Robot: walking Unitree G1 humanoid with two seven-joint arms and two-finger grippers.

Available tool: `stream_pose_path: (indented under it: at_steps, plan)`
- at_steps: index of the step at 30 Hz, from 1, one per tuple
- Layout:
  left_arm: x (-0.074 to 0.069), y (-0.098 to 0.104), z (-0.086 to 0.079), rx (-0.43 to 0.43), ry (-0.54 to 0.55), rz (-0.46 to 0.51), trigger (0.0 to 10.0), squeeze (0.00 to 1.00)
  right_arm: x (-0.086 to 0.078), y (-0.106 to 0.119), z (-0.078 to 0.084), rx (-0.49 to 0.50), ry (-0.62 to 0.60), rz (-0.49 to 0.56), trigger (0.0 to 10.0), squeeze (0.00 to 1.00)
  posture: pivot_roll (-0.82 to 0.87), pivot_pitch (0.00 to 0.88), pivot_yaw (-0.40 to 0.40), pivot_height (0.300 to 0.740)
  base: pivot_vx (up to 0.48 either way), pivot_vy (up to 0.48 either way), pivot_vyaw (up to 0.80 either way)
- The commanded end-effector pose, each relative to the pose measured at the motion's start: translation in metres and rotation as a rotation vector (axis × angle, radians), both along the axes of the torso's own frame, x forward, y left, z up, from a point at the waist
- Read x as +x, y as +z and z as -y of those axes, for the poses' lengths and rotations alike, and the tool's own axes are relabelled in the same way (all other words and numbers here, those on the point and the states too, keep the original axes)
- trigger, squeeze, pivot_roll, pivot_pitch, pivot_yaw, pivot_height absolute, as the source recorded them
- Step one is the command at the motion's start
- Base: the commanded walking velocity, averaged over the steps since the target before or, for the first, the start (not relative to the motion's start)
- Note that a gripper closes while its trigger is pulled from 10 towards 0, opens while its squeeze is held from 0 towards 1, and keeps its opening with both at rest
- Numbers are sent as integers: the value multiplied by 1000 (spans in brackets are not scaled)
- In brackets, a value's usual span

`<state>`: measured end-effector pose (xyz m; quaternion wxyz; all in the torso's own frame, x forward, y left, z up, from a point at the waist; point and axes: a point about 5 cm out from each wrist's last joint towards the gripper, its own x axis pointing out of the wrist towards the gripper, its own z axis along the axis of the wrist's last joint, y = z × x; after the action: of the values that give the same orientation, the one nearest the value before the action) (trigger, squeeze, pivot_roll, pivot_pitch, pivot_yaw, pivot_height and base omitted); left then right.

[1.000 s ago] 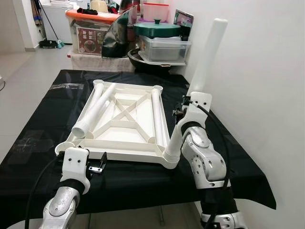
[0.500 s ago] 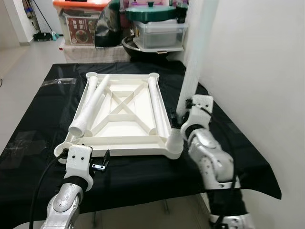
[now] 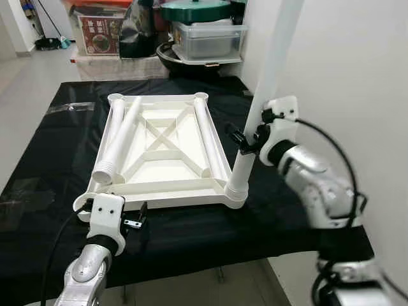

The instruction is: Building children table

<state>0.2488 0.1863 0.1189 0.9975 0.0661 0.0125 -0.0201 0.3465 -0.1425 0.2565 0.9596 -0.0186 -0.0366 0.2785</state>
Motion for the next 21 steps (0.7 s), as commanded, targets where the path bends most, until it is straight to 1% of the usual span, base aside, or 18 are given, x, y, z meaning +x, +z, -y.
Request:
stream_pose_path:
  at_steps: [1,2,3,4,5,6,7,8,9,10,11,12,13,15,16,20,21]
  plan:
    - [0,-1,1,18,-10,0,10000,0,0,-5,-4,-10,103,-20,10000,0,87,0,-78,740,0,0,0]
    - [0,-1,1,18,-10,0,10000,0,0,-5,-4,-10,103,-20,10000,0,87,0,-78,740,0,0,0]
    - [1,-1,1,19,-12,1,10000,0,3,-9,0,-49,193,-27,10000,0,89,0,-80,740,0,0,0]
    - [1,-1,2,19,-14,1,10000,0,4,-11,4,-78,256,-36,10000,0,89,0,-80,740,0,0,0]
    - [1,-1,2,18,-15,2,10000,0,10,-14,9,-104,274,-36,8784,0,89,0,-80,740,0,0,0]
    - [1,-1,2,18,-15,2,10000,0,10,-14,9,-104,274,-36,8784,0,89,0,-80,740,0,0,0]
    - [2,-1,2,19,-16,3,10000,0,17,-17,15,-123,261,-45,588,0,96,0,-86,740,0,0,0]
    - [2,-1,2,19,-16,3,10000,0,17,-17,15,-123,261,-45,588,0,96,0,-86,740,0,0,0]
    - [2,-1,3,19,-17,4,10000,0,23,-20,21,-123,237,-59,0,0,101,0,-89,740,0,0,0]
    - [2,-1,3,21,-16,5,10000,0,30,-26,29,-130,194,-86,0,0,111,0,-95,740,0,0,0]
    - [2,-1,3,21,-16,5,10000,0,30,-26,29,-130,194,-86,0,0,111,0,-95,740,0,0,0]
    - [2,-1,3,21,-15,5,10000,0,34,-32,36,-131,172,-115,0,0,111,0,-95,740,0,0,0]
    - [2,-1,3,21,-15,5,10000,0,34,-32,36,-131,172,-115,0,0,111,0,-95,740,0,0,0]
    - [1,-1,1,24,-13,2,10000,0,37,-38,44,-109,154,-151,0,0,116,0,-96,740,0,0,0]
    - [0,-2,1,25,-13,0,10000,0,37,-39,45,-89,154,-161,0,0,115,0,-93,740,0,0,0]
    - [0,-2,1,26,-15,-2,10000,0,38,-41,48,-64,152,-167,0,0,114,0,-92,740,0,0,0]
    - [0,-2,2,26,-19,-4,10000,0,39,-43,49,-59,130,-169,0,0,114,0,-88,740,0,0,0]
